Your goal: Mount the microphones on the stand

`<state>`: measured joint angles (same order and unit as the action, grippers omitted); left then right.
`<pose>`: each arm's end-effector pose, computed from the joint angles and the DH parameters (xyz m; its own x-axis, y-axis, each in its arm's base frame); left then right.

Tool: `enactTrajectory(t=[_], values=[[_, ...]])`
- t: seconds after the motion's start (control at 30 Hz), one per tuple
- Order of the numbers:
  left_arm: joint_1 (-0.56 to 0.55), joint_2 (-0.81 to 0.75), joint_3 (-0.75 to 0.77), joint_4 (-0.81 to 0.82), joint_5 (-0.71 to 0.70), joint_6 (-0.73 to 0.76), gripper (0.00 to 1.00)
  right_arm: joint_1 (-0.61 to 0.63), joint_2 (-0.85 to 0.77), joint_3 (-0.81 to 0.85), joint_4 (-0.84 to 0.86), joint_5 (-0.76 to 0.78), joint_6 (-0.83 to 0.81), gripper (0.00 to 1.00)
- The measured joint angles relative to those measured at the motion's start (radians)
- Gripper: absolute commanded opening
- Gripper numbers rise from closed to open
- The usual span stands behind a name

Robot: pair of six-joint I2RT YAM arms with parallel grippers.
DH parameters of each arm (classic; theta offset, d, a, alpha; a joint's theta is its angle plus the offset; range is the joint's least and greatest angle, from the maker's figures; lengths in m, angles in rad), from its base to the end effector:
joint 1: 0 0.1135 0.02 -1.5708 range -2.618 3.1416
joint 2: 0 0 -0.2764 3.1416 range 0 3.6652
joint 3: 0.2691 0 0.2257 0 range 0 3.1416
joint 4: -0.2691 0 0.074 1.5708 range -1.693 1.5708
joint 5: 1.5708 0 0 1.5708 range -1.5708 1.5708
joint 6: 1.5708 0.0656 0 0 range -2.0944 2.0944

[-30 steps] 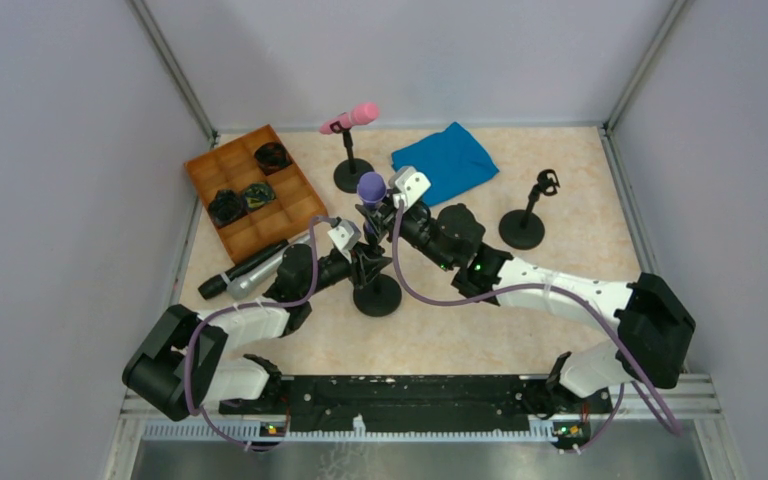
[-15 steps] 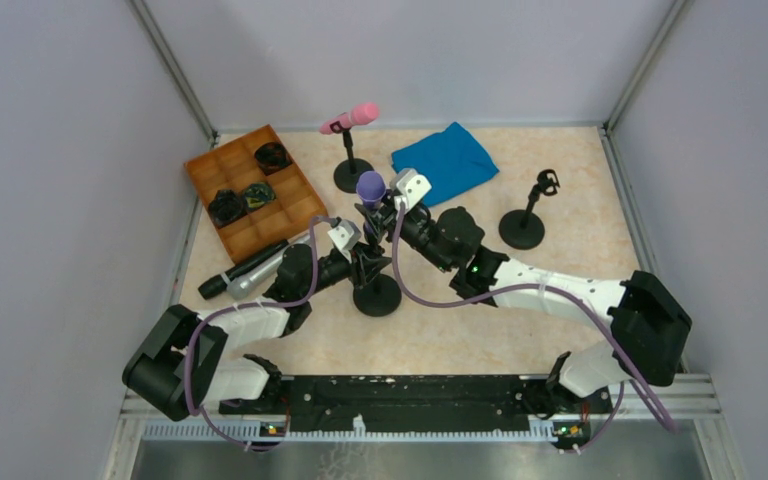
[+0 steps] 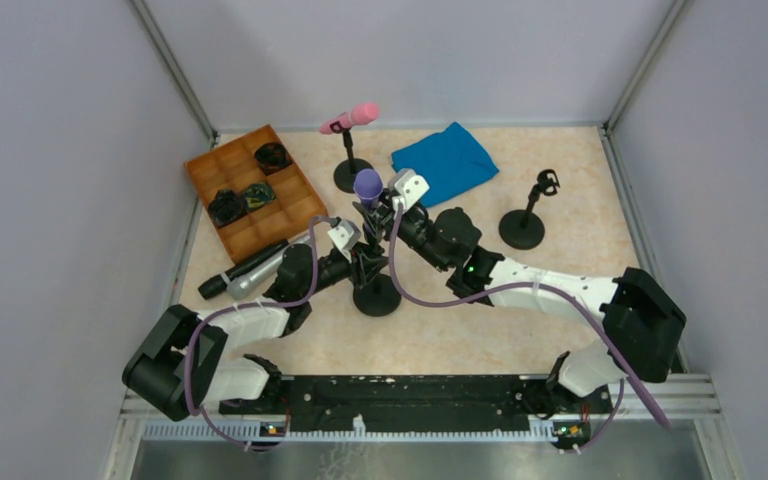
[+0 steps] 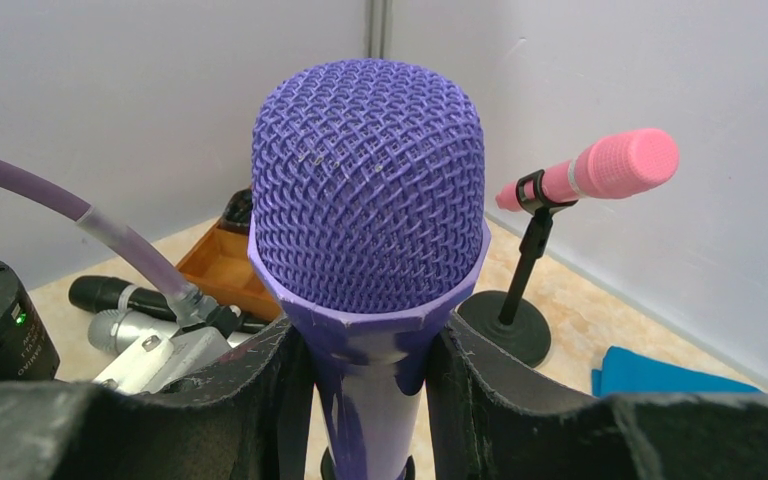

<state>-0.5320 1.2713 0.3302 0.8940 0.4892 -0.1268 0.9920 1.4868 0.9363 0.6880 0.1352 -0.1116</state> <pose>0.1971 -0.1518 0.2309 -0.1480 -0.0424 -0.9881 0.8403 0.5214 -0.1483 0.1996 0.2893 0.3453 0.1588 0.0412 -0.9865 -0.7434 0.6625 -0.0920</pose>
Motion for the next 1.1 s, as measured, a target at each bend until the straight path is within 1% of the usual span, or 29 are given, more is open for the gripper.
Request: enactTrajectory(t=[0.37, 0.77, 1.1], values=[[0.000, 0.000, 0.000, -0.001, -0.001, 0.000, 0.00, 0.000, 0.012, 0.000, 0.015, 0.003, 0.000, 0.00], [0.000, 0.000, 0.000, -0.003, -0.001, 0.001, 0.00, 0.000, 0.034, -0.014, 0.068, 0.018, 0.001, 0.00], [-0.001, 0.000, 0.000, -0.005, 0.011, 0.014, 0.00, -0.002, 0.036, -0.068, 0.073, 0.028, 0.015, 0.00]])
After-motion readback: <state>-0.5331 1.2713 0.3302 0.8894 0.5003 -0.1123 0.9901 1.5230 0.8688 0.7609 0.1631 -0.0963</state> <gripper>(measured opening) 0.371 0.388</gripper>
